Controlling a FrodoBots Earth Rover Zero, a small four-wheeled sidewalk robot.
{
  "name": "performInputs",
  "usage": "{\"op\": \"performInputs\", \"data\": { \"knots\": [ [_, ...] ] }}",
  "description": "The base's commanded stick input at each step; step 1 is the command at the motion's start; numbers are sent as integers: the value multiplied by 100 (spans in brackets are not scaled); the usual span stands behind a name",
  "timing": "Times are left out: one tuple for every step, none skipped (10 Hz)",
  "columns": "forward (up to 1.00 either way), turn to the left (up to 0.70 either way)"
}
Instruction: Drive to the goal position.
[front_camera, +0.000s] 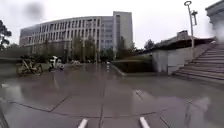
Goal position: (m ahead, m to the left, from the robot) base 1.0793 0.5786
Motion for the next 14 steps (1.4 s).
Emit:
{"op": "performInputs", "data": {
  "knots": [
    [100,0],
    [100,0],
    [100,0],
    [100,0],
    [100,0],
    [100,0],
    [100,0],
    [100,0],
    [100,0],
    [100,0],
    [100,0],
    [100,0],
    [100,0],
    [100,0]
  ]
}}
